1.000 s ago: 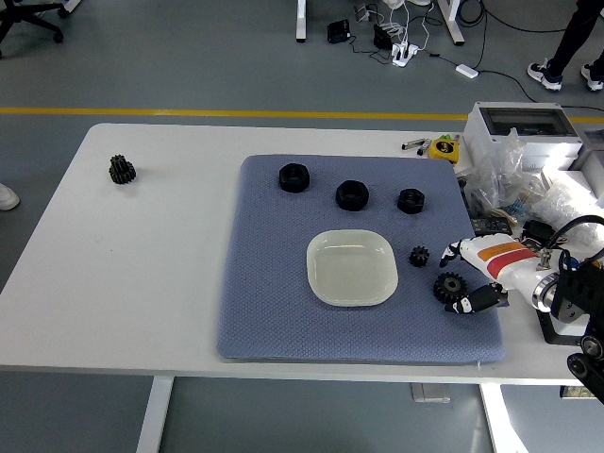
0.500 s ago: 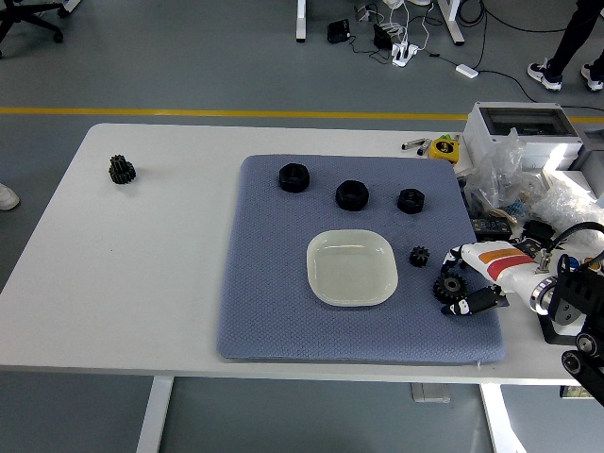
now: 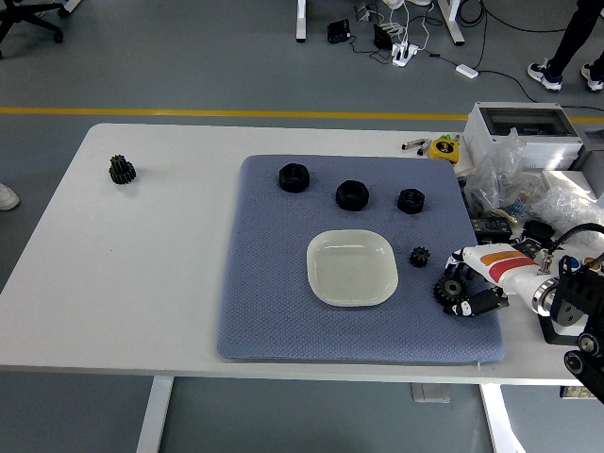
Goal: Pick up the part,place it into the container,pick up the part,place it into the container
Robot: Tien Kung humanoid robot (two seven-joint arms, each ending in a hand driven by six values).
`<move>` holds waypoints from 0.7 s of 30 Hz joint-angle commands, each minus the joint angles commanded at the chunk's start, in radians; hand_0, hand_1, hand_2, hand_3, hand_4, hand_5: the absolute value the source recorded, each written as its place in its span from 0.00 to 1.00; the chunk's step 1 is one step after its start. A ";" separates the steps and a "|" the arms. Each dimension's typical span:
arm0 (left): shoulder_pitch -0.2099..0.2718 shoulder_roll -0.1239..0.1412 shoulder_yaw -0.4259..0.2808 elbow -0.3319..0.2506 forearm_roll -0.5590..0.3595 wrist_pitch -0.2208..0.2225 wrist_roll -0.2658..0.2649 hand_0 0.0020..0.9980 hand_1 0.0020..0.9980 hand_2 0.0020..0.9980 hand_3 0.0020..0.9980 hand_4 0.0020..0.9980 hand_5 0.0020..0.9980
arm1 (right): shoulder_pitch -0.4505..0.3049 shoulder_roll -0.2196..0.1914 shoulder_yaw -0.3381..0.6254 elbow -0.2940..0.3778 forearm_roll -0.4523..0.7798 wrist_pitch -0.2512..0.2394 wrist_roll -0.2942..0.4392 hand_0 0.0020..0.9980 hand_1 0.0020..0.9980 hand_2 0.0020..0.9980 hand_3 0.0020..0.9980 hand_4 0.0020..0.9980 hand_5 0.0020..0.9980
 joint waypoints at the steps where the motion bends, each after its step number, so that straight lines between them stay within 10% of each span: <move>1: 0.000 0.000 0.000 0.000 0.000 0.000 0.000 0.65 0.64 0.61 0.55 0.59 0.48 | 0.000 0.001 0.000 -0.003 0.000 -0.001 0.000 0.41 0.46 0.51 0.51 0.69 0.14; 21: 0.005 0.000 -0.023 0.000 0.035 -0.003 0.008 0.65 0.64 0.61 0.55 0.59 0.47 | 0.001 -0.016 0.008 0.094 0.013 -0.040 -0.017 0.28 0.40 0.44 0.48 0.69 0.03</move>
